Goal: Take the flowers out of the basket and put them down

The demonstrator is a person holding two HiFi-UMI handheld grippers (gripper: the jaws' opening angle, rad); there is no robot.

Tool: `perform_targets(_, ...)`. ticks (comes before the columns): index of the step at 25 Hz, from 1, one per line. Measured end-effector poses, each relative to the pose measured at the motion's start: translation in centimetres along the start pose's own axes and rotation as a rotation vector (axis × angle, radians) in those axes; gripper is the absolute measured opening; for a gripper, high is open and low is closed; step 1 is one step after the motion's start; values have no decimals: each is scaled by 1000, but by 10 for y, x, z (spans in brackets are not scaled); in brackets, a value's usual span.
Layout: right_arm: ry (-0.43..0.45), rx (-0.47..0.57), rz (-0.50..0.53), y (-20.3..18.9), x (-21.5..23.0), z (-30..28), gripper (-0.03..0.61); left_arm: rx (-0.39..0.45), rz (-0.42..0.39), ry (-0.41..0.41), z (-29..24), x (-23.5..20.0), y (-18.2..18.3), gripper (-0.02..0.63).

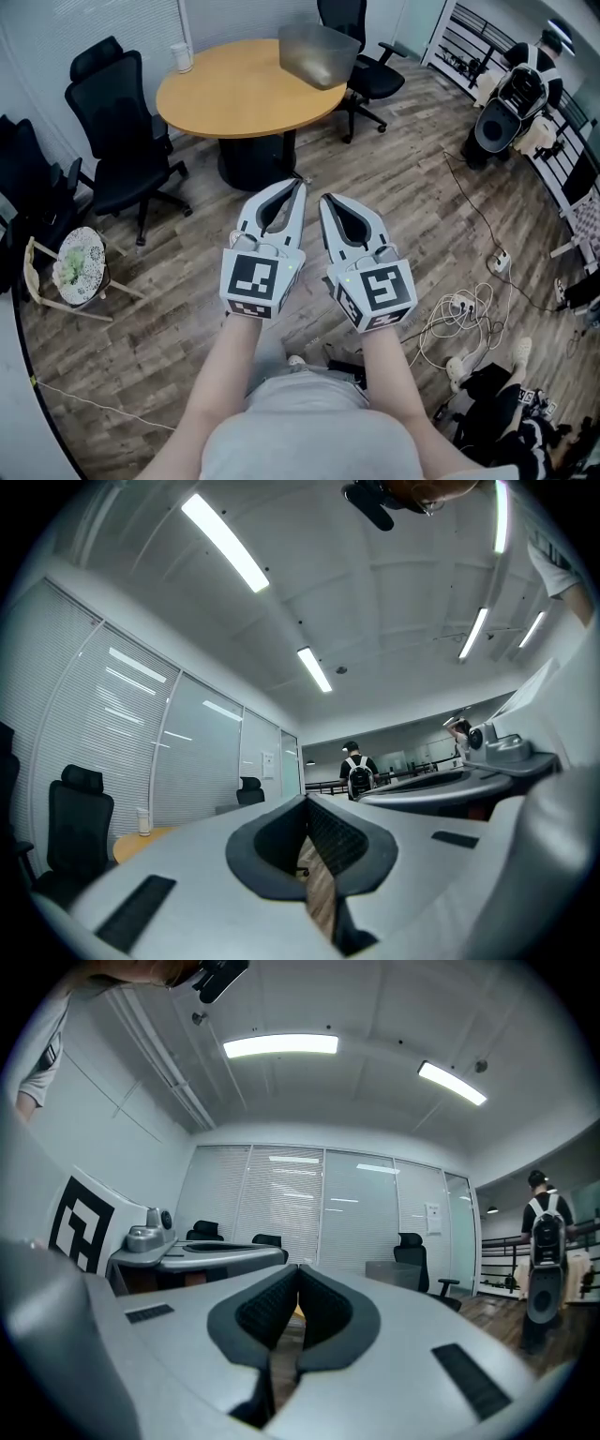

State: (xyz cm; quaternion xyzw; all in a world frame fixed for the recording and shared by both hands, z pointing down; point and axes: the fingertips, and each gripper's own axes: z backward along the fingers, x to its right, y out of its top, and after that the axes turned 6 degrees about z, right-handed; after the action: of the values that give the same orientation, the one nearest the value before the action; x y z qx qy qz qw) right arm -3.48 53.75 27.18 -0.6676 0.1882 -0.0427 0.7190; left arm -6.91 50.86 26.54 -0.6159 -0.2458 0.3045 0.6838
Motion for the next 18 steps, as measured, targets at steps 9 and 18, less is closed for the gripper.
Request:
perform_targets(9, -21, -1, -26, -14, 23, -52, 25, -6, 3, -5, -42, -42, -11, 5)
perform_targets(18, -68, 10, -39, -23, 54, -126, 25, -3, -11, -53, -103, -100, -13, 5)
